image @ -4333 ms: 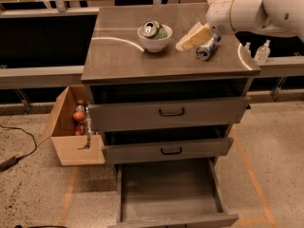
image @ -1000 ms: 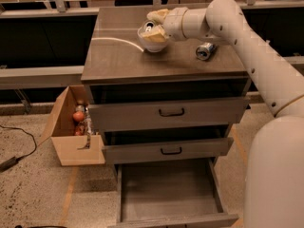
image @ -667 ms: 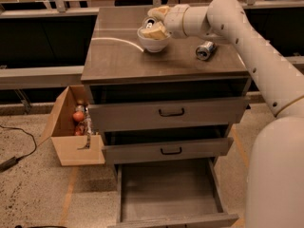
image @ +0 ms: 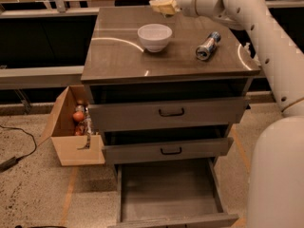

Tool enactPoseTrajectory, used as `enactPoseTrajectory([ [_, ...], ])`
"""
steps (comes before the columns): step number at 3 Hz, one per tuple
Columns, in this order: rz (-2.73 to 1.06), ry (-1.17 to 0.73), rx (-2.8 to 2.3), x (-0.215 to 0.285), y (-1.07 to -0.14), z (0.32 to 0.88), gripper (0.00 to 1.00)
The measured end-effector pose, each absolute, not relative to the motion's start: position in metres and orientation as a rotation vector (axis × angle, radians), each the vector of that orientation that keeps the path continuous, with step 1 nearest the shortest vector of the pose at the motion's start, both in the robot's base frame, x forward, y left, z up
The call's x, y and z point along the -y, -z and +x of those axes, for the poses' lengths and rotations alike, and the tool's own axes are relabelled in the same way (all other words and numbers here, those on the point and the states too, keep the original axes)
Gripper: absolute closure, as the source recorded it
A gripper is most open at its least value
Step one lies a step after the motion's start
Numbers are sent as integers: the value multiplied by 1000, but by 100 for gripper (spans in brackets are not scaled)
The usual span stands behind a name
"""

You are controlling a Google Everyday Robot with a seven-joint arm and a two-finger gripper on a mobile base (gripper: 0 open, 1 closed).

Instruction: Pick green can from white bowl and place on counter

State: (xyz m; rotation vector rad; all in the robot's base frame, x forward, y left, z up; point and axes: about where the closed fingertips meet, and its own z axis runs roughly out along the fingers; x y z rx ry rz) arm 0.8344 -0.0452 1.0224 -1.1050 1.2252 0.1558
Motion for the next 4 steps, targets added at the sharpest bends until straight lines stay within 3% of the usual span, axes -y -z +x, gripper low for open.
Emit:
enactPoseTrajectory([
  [2,-923,-256,-1465,138,-1047,834,100],
  [4,-777,-555,-1660,134,-1013,832,100],
])
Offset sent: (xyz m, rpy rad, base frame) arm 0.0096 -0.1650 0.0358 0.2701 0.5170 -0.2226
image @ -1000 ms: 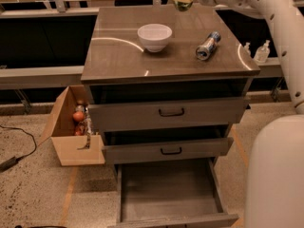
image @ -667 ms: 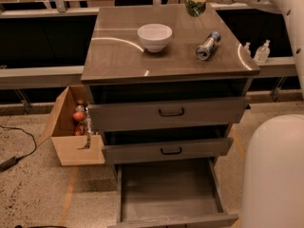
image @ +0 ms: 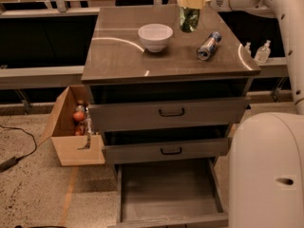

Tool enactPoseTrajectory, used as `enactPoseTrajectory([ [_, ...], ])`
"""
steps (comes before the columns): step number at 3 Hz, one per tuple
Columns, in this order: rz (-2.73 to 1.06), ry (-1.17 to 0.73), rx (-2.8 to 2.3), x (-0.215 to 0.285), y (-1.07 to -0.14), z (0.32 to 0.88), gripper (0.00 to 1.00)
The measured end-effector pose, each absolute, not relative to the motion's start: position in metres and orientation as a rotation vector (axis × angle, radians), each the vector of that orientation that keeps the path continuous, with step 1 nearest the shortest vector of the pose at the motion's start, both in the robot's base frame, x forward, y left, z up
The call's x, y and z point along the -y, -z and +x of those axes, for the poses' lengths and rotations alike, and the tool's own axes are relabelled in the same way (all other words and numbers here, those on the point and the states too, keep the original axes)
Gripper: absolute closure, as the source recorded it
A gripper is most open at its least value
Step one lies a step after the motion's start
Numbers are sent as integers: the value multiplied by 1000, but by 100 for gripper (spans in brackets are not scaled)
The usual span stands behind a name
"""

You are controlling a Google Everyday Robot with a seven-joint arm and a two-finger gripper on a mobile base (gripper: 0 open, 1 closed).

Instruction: Pick green can from white bowl and place on counter

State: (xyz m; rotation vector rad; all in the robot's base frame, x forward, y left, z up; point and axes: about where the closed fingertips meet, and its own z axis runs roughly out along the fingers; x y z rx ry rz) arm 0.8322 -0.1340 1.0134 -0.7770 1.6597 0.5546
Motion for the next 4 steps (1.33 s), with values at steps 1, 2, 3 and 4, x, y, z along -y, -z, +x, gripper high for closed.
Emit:
enactPoseTrajectory([
  [1,-745,-623,-1689,117,-999,841,100],
  [2,-727,-644,-1761,105,-968,852,100],
  [3,-725,-655,-1804,97,-948,856,100],
  [4,-701,-671,-1835,93,-935,858,82],
])
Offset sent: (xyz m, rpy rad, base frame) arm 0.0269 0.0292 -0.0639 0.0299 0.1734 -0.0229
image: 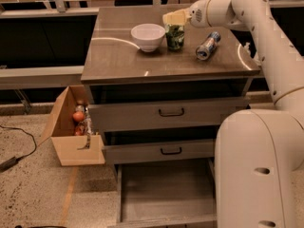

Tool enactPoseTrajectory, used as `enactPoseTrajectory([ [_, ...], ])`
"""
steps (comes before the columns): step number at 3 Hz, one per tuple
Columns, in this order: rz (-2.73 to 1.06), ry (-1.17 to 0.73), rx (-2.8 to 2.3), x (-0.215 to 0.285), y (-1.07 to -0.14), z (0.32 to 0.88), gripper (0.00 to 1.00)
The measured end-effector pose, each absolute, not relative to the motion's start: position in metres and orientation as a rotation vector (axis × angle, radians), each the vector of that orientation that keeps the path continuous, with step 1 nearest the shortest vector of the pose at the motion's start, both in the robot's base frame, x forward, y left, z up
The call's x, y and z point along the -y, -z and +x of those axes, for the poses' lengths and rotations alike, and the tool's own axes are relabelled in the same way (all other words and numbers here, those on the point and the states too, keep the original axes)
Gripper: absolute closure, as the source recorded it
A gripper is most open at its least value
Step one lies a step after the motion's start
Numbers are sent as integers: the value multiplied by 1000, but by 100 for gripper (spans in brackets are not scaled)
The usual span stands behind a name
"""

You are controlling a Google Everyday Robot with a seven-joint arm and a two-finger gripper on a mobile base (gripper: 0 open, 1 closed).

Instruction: Pick green can from white bowl and place on counter

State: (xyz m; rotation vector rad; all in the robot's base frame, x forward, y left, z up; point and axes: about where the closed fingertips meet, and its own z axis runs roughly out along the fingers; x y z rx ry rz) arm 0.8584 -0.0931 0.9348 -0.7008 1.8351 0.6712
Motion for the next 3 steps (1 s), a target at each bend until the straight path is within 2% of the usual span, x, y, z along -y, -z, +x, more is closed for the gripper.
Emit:
enactPoseTrajectory([
  [3,-687,-679,-1847,92,-934,859,12],
])
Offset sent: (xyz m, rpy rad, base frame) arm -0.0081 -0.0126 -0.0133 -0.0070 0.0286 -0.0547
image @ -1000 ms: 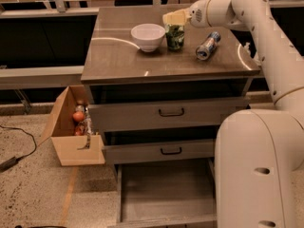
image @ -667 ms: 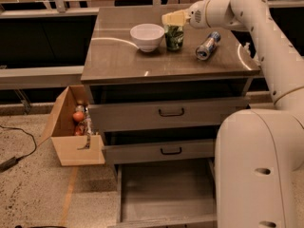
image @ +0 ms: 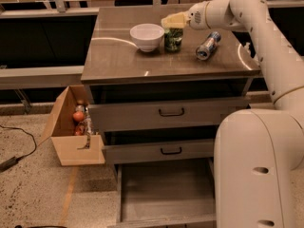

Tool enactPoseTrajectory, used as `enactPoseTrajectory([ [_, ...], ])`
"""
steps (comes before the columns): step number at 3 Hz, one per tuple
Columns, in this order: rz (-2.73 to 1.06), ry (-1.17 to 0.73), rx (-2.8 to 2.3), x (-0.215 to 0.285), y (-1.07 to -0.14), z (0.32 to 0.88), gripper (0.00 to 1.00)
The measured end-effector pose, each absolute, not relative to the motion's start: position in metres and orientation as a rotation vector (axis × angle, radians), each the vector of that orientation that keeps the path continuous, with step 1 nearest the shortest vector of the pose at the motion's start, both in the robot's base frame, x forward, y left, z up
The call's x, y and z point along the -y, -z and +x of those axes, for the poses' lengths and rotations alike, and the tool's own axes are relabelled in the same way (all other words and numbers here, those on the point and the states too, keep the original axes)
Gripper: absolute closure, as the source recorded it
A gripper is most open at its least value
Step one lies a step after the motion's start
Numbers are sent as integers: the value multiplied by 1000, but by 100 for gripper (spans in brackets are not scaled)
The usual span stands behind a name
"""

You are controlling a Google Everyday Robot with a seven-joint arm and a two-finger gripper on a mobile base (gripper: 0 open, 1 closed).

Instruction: Pick green can from white bowl and place on counter

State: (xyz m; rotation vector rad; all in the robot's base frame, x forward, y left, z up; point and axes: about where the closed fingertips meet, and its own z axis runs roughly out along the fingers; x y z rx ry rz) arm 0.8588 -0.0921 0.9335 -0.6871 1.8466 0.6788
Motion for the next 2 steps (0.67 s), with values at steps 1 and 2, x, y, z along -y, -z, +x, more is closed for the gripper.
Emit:
enactPoseTrajectory([
  [1,-667,-615,-1879,120,-930,855,0],
  [2,-649,-526,-1920,157,-929,846,0],
])
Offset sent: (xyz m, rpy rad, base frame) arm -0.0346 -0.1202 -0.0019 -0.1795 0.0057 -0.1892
